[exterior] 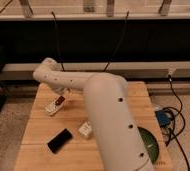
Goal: Place the pepper on the white sponge
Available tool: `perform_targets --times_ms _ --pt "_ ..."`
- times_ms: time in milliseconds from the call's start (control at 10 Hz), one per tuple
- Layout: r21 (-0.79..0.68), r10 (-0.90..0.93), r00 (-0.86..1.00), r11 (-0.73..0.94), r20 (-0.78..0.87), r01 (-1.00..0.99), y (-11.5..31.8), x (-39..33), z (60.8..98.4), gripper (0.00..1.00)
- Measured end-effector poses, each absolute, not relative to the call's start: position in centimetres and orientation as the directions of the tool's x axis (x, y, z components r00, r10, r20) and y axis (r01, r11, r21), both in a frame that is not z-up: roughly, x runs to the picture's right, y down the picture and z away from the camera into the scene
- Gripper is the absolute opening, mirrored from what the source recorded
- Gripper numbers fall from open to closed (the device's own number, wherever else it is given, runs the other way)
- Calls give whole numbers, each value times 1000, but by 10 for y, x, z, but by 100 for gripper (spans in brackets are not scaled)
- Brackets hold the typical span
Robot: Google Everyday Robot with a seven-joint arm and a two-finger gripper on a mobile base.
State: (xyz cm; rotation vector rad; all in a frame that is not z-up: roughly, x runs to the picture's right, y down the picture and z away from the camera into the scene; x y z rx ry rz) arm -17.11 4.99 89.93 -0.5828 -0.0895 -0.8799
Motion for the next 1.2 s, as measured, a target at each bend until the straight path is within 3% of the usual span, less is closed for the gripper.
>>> perform_targets --times_ms 300,1200 --pt "-415 -665 627 477 406 774 48 -182 893 0" --pt "-374 -698 525 376 488 848 67 -229 900 0"
